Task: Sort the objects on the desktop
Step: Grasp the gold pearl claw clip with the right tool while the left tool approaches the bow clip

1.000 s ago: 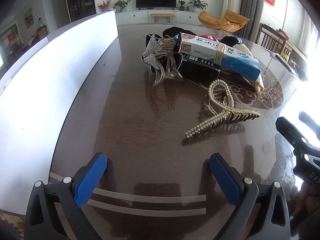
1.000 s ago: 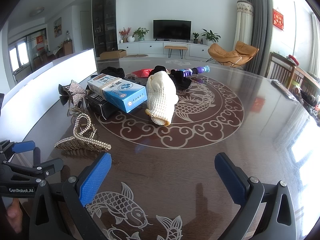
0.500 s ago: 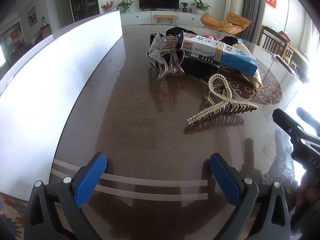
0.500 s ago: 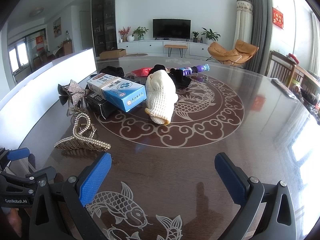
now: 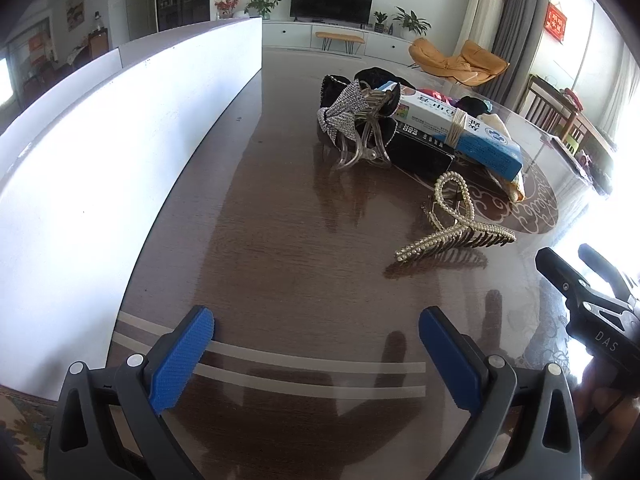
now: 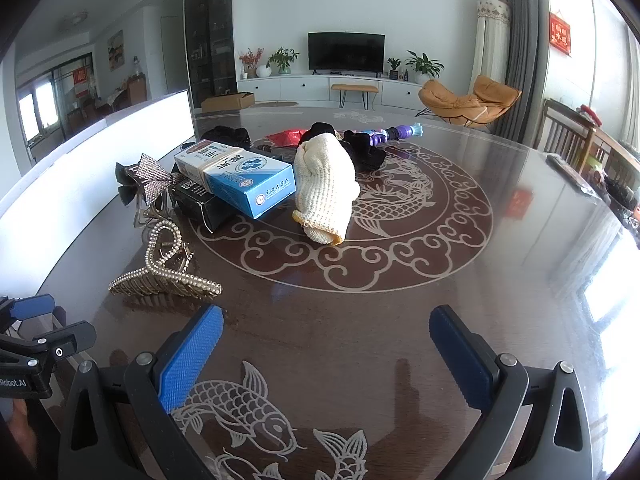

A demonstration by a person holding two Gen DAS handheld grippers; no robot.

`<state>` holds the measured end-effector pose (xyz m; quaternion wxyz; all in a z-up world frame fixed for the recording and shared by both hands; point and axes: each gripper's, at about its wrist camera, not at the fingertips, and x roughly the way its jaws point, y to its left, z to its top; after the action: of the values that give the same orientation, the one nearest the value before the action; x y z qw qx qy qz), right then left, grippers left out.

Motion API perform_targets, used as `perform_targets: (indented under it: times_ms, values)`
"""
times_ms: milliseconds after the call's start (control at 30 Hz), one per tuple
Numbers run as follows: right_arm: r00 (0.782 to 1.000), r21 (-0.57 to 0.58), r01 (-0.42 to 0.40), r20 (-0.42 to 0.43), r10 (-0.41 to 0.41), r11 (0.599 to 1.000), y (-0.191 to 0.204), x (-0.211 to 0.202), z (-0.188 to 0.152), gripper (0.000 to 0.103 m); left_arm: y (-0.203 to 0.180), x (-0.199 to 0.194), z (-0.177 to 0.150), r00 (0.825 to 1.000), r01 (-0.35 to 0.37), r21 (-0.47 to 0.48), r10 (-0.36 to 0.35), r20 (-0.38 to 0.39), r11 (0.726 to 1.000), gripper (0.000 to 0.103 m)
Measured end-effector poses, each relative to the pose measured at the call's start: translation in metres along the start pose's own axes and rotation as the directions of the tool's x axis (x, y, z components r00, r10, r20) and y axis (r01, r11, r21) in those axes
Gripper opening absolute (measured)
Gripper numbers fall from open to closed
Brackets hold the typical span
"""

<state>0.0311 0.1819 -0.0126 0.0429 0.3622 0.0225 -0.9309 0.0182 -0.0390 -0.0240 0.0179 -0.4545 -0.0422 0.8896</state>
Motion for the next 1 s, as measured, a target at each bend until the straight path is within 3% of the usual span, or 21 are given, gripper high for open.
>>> perform_targets:
  times_ms: [233, 333, 433, 533, 633, 700, 800, 867, 1000]
  values:
    - [0.987, -0.008, -0.103, -0.124, 0.101, 0.995, 0.000, 0.019, 0.005, 0.103, 0.017, -0.006, 0.001, 1.000, -0.011, -0.048, 0.012, 0.028, 0.999, 0.103]
    - [0.985, -0.021, -0.140, -0.108, 0.137, 0.990, 0.008, 0.020, 0.016, 0.103, 0.017, -0.006, 0.000, 0.999, -0.031, -0.038, 0.032, 0.037, 0.999, 0.103]
    - [0.992, 0.002, -0.111, -0.064, 0.111, 0.994, 0.015, 0.023, 0.033, 0.103, 0.017, -0.005, 0.001, 0.999, -0.032, -0.035, 0.033, 0.037, 0.999, 0.103]
    - [0.995, 0.059, -0.022, -0.097, 0.028, 0.998, 0.011, 0.039, 0.045, 0.103, 0.019, -0.007, 0.001, 0.999, -0.022, -0.042, 0.023, 0.043, 0.999, 0.103]
    - [0.987, 0.042, 0.002, -0.160, 0.005, 0.999, 0.012, 0.056, 0.047, 0.103, 0.021, -0.010, 0.001, 0.998, -0.021, -0.047, 0.024, 0.053, 0.999, 0.103]
    - [0.977, 0.027, -0.050, -0.206, 0.055, 0.998, 0.018, 0.057, 0.044, 0.103, 0.023, -0.011, 0.001, 0.998, -0.014, -0.054, 0.017, 0.055, 0.998, 0.103]
    - [0.968, -0.037, -0.150, -0.209, 0.139, 0.988, 0.036, 0.045, 0.039, 0.102, 0.023, -0.012, 0.002, 0.998, -0.011, -0.059, 0.014, 0.055, 0.998, 0.103]
    - [0.970, -0.082, -0.174, -0.186, 0.157, 0.981, 0.044, 0.035, 0.038, 0.102, 0.023, -0.013, 0.000, 0.998, -0.007, -0.060, 0.010, 0.055, 0.998, 0.103]
    - [0.959, -0.045, -0.236, -0.172, 0.225, 0.971, 0.038, 0.030, 0.042, 0.103, 0.021, -0.015, 0.001, 0.998, 0.002, -0.060, 0.002, 0.066, 0.998, 0.103]
